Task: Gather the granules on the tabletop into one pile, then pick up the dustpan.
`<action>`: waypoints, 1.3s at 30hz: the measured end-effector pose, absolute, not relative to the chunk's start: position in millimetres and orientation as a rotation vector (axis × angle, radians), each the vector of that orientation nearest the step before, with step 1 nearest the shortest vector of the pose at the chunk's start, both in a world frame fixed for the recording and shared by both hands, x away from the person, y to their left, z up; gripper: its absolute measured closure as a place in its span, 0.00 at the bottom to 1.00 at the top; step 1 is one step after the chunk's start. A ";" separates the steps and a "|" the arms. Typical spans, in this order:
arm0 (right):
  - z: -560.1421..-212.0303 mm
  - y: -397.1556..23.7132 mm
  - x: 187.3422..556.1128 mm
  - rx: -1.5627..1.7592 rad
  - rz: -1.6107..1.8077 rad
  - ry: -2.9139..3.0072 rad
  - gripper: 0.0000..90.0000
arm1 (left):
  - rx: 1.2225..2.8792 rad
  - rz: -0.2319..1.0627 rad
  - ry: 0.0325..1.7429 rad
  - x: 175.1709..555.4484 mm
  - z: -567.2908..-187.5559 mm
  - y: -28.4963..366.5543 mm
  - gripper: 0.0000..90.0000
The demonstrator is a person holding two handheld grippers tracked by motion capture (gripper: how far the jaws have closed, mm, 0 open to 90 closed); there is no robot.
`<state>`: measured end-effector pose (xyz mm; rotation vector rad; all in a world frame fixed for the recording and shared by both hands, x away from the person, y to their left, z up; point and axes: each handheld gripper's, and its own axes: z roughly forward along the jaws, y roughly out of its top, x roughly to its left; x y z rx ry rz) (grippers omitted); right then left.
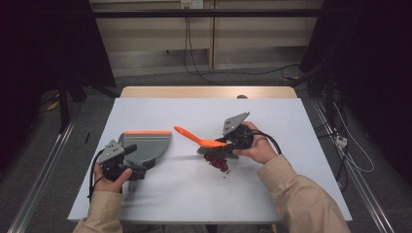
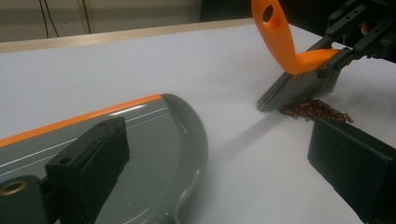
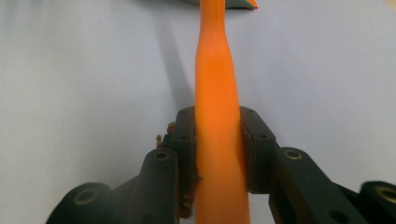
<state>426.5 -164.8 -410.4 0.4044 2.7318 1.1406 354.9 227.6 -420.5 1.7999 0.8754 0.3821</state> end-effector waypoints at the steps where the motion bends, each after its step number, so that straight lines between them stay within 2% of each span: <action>1: -410.2 -165.5 425.7 0.405 1.139 2.728 0.80 | 1.801 0.383 0.876 354.9 -420.5 227.4 0.06; 11: -400.5 -178.7 424.7 0.522 1.260 2.629 0.79 | 1.818 0.380 0.882 353.2 -419.3 229.1 0.06; 24: -395.9 -212.3 397.2 0.866 1.314 2.485 0.79 | 1.885 0.356 0.920 346.7 -421.3 232.0 0.07; 39: -393.3 -225.5 373.5 1.005 1.359 2.383 0.79 | 1.920 0.350 1.014 345.2 -428.9 236.5 0.14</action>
